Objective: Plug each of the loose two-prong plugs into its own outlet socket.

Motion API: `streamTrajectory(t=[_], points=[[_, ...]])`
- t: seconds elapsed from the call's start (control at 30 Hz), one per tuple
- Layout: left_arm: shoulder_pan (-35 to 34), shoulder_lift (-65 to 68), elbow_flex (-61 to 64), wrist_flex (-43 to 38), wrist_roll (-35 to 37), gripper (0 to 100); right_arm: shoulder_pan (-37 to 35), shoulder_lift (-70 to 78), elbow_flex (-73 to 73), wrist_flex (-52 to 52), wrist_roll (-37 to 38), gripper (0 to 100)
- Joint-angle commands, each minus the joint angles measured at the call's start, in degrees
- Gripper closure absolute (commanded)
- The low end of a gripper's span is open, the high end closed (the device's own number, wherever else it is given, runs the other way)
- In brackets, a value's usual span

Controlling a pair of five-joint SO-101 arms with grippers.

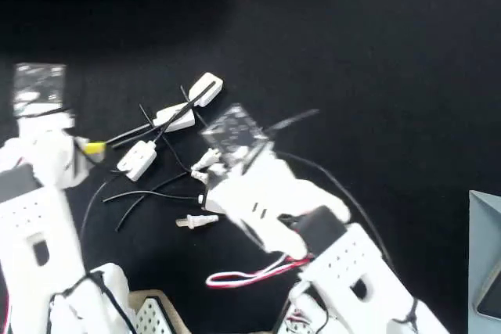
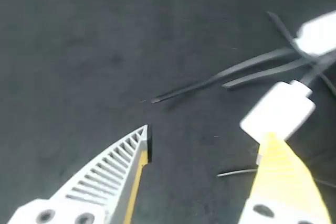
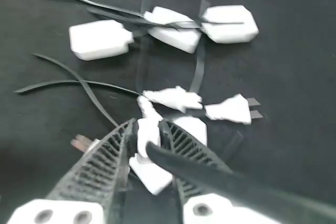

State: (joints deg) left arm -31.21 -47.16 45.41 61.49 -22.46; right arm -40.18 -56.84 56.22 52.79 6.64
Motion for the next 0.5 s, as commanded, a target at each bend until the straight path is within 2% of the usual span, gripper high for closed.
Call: streamTrajectory(t=[0.0,0.23,0.47], points=[[-5.49,-3.69,2.33,0.18,1.85,68,-4.57,6.02,-4.97,-6.07,-2.64,98.5],[-14.20,-4.48,6.90,0.18,5.54,68,-11.87,21.93,-9.36,-18.20,-2.81,98.5],[-21.41,-4.48,7.08,0.18,5.45,68,-13.71,38.02,-17.71,-22.95,-2.81,98.5]])
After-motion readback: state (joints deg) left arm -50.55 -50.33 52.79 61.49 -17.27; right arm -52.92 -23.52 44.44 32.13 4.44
